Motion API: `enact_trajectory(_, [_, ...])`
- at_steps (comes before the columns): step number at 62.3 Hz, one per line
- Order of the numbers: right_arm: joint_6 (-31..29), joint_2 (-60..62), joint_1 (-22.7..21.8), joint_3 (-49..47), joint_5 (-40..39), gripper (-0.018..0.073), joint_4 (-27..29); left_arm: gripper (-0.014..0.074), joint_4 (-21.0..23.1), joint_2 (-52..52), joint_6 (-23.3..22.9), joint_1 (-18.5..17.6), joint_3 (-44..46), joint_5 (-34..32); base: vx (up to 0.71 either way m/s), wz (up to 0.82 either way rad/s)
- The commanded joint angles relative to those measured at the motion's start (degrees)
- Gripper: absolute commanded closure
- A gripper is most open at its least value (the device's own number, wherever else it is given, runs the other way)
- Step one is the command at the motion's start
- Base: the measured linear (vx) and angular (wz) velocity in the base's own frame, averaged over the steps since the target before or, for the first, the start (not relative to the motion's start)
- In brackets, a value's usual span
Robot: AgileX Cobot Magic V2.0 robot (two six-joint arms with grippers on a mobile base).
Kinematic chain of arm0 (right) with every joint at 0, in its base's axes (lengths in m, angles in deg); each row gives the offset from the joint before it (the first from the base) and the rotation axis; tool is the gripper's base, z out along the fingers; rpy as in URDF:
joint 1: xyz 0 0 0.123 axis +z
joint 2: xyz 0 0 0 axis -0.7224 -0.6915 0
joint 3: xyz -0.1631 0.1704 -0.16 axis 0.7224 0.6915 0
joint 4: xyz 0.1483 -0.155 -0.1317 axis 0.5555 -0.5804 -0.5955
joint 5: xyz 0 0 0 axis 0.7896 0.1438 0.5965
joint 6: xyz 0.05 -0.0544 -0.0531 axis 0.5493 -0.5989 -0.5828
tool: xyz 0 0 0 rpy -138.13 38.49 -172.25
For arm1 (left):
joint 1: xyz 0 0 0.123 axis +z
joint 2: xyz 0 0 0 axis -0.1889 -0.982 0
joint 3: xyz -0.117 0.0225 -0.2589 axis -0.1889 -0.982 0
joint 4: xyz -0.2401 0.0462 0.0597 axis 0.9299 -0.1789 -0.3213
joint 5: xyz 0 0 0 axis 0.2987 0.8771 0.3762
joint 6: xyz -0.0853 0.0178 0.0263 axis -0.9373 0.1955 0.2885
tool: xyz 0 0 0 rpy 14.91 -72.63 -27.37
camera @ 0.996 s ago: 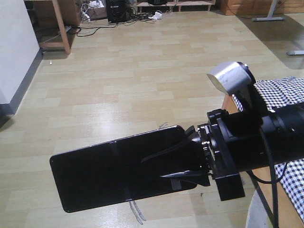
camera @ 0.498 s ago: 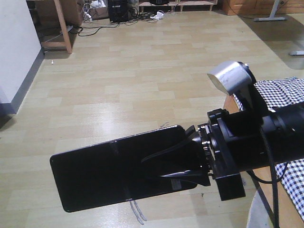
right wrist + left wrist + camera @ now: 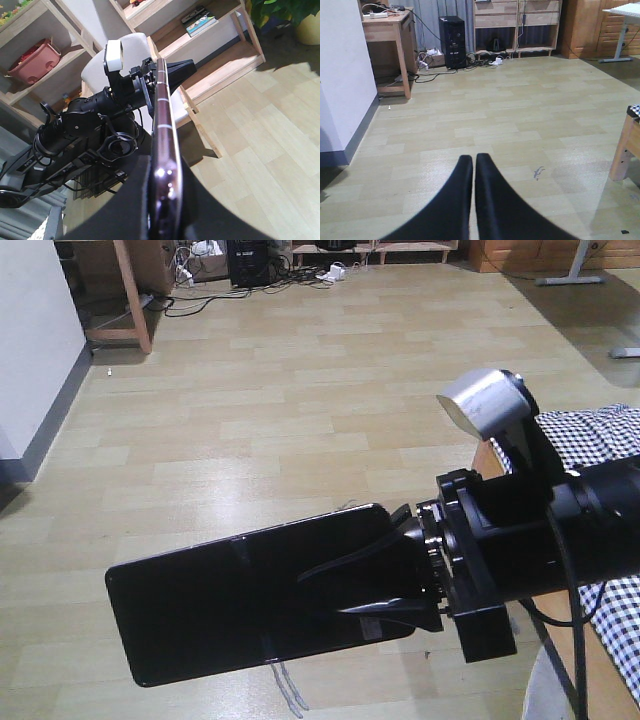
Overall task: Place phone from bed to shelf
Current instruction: 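Drive across the floor holding the phone in the right gripper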
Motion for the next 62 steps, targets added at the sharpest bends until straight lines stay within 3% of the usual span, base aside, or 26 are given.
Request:
enact_trajectory(1, [-0.7,1.6,-0.1,-1.6,4.2,0.0561,5.5,0.0596,0.5,0.3,-0.2,-0.2,-0.1,-4.3,0.04,0.00])
enact_trajectory(62, [-0.7,1.6,-0.1,-1.6,4.3,0.0561,5.5,0.0596,0.5,0.3,-0.2,-0.2,-0.1,-4.3,0.07,0.09])
